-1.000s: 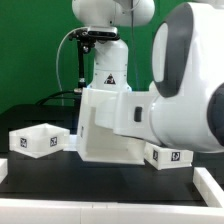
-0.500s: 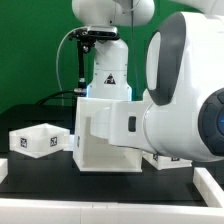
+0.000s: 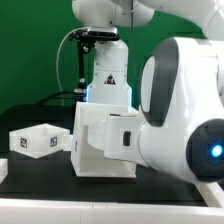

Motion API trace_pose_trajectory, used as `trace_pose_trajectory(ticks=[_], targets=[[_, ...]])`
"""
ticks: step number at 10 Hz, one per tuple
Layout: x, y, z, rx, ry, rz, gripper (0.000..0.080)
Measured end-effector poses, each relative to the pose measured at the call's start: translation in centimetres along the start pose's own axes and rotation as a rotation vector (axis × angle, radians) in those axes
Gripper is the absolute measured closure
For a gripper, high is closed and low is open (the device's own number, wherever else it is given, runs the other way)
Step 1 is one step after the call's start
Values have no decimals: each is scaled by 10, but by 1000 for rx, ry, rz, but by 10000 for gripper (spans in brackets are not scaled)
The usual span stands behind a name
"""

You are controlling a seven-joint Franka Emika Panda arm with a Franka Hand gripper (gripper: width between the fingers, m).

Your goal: Assemble drawer

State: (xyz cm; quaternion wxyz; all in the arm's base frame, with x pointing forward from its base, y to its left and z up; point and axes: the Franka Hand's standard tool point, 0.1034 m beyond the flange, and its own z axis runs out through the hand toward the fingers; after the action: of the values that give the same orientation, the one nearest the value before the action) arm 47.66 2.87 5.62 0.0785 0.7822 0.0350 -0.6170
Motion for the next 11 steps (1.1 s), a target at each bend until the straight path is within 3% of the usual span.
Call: trace_pose_trajectory(ticks=[3, 5, 6, 7, 8, 11], targets=[[0, -2, -1, -2, 7, -10, 768], [1, -3, -1, -3, 8, -16, 522], [2, -1, -4, 0, 24, -39, 522], [3, 3, -8, 22, 18, -67, 337], [3, 4, -14, 46, 44, -75, 211], [12, 1, -53, 68, 345, -107, 152]])
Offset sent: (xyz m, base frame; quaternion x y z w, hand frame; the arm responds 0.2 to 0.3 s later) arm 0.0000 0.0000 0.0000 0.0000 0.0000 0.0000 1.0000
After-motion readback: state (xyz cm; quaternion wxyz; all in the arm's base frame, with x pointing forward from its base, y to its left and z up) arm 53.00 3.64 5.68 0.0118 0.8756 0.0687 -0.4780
